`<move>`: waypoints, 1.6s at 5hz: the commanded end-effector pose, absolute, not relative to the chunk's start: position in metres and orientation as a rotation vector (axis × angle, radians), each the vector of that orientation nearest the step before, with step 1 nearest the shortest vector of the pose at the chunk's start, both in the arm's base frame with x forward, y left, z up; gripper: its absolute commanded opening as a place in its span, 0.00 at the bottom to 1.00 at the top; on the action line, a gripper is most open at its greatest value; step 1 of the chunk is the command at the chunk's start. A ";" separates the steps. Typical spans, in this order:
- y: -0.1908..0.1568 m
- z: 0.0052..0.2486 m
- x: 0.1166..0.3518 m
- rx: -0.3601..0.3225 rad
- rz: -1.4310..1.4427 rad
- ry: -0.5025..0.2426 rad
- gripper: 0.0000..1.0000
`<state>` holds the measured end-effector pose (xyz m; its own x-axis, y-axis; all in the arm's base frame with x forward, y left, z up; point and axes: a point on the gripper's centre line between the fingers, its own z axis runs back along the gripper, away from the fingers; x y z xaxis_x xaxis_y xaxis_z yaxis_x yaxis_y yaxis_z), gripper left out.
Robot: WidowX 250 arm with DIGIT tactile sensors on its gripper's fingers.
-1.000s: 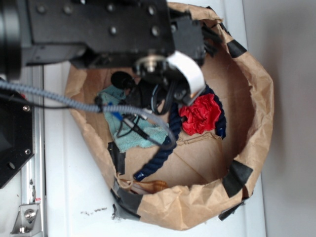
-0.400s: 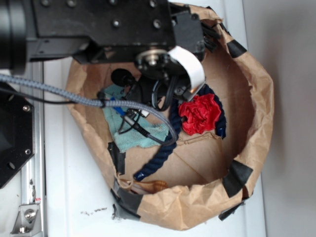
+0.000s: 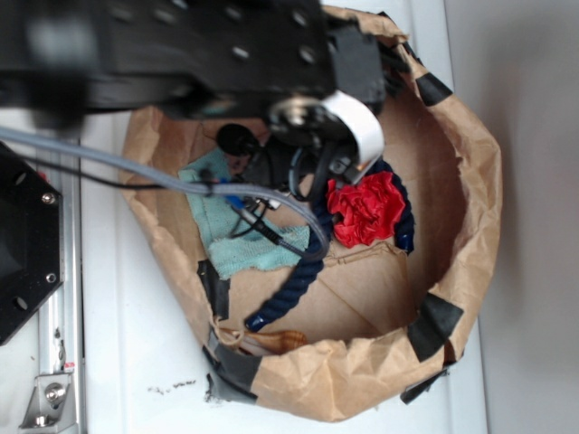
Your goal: Grab the silver keys.
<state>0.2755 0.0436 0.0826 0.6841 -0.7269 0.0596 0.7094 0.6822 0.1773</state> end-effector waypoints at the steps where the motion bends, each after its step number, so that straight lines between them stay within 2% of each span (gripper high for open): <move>1: 0.048 0.098 0.283 0.230 -0.804 -0.233 1.00; 4: 0.055 0.092 0.282 0.274 -0.798 -0.251 1.00; 6: 0.068 0.085 0.287 0.300 -0.734 -0.183 1.00; 7: 0.074 0.074 0.290 0.348 -0.710 -0.143 1.00; 8: 0.080 0.063 0.284 0.345 -0.737 -0.067 1.00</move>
<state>0.2784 0.0787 0.0489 0.7204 -0.6868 -0.0966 0.6801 0.6722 0.2926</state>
